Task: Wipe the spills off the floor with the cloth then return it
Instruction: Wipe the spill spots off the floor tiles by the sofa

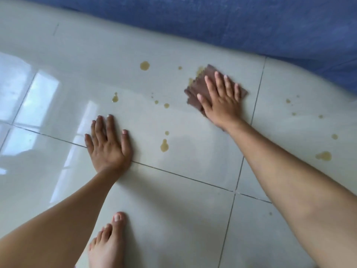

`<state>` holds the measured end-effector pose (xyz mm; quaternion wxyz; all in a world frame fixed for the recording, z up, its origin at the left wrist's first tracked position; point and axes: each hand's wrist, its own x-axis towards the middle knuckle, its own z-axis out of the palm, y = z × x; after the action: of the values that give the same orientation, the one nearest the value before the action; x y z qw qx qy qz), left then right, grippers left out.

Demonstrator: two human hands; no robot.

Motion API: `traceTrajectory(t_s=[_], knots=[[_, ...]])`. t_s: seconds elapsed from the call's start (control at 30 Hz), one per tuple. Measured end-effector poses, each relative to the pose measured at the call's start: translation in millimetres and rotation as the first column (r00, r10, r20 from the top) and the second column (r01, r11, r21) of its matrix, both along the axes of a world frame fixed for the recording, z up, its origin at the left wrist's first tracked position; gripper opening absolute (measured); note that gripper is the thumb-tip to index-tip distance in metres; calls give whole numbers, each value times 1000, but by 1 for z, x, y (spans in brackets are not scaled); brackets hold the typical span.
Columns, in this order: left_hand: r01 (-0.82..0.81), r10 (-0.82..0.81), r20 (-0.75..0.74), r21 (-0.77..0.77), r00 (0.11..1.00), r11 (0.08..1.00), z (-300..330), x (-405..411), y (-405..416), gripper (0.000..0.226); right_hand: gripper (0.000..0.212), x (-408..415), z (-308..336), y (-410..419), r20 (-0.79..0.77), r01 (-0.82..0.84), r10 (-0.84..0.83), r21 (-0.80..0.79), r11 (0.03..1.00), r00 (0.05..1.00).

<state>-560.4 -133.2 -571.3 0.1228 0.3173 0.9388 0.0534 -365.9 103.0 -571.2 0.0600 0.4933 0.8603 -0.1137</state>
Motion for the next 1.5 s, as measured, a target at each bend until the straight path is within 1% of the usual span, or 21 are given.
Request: traceTrajectory(t_s=[0.1,0.17,0.23,0.37,0.43,0.47,0.53,0.6,0.67,0.73,0.8,0.87,0.97,1.03,1.1,1.17,1.2,1.27,1.37,1.43,1.5], knots=[[-5,5,-16,-3,1000,1000,-1,-1,0,62,60,-61,5,22,9,41,-40,-101,994,999],[2,-2,-20,-1,1000,1000,0,-1,0,62,57,-90,10,1,-11,-67,67,-116,991,998],[-5,5,-10,1,1000,1000,1,-1,1,61,54,-98,11,-42,-61,-257,251,-127,958,966],[-7,7,3,12,1000,1000,3,-1,-1,60,55,-28,14,-117,-130,-611,597,-167,774,792],[-6,6,12,20,1000,1000,4,-1,0,59,55,22,9,-104,-69,-694,692,-133,707,719],[-9,9,14,22,1000,1000,4,-1,0,59,57,42,5,-88,-37,-706,706,-102,701,707],[-16,16,14,19,1000,1000,3,-1,0,60,65,62,6,-49,17,-634,637,-76,769,771],[-18,18,9,16,1000,1000,3,0,1,60,72,55,8,-13,59,-447,451,-62,892,891],[-18,18,0,16,1000,1000,3,0,2,61,71,19,8,14,36,-233,233,-8,972,972],[-17,17,-4,16,1000,1000,2,0,2,61,63,-37,9,30,14,-33,34,-20,999,999],[-13,13,-12,11,1000,1000,1,-1,1,62,60,-98,9,30,-4,60,-60,-69,996,998],[-10,10,-13,7,1000,1000,1,-2,1,62,59,-149,10,9,-44,-33,28,-120,992,999],[0,0,-28,2,1000,1000,0,-2,-1,64,56,-180,14,-48,-108,-342,327,-179,923,939],[6,-6,-20,6,1000,1000,0,-2,-1,65,54,-159,15,-70,-116,-543,531,-169,822,840],[4,-4,-14,6,1000,1000,1,-2,-1,66,54,-114,12,-73,-118,-708,698,-106,698,706],[0,0,-6,7,1000,1000,2,-1,0,66,56,-66,8,-55,-111,-750,743,-44,660,661],[-2,2,0,8,1000,1000,2,-1,0,65,57,-47,6,-41,-92,-730,726,-25,683,682],[-5,5,5,10,1000,1000,2,0,2,65,62,-25,6,-9,-30,-608,608,-38,793,794],[-11,11,3,7,1000,1000,2,0,2,65,63,-48,7,23,10,-295,295,17,955,956],[-14,14,-1,7,1000,1000,1,0,3,64,58,-88,5,28,-4,-88,88,-12,996,996],[-14,14,0,8,1000,1000,2,1,3,64,59,-131,4,19,-8,-14,13,-57,998,1000]])
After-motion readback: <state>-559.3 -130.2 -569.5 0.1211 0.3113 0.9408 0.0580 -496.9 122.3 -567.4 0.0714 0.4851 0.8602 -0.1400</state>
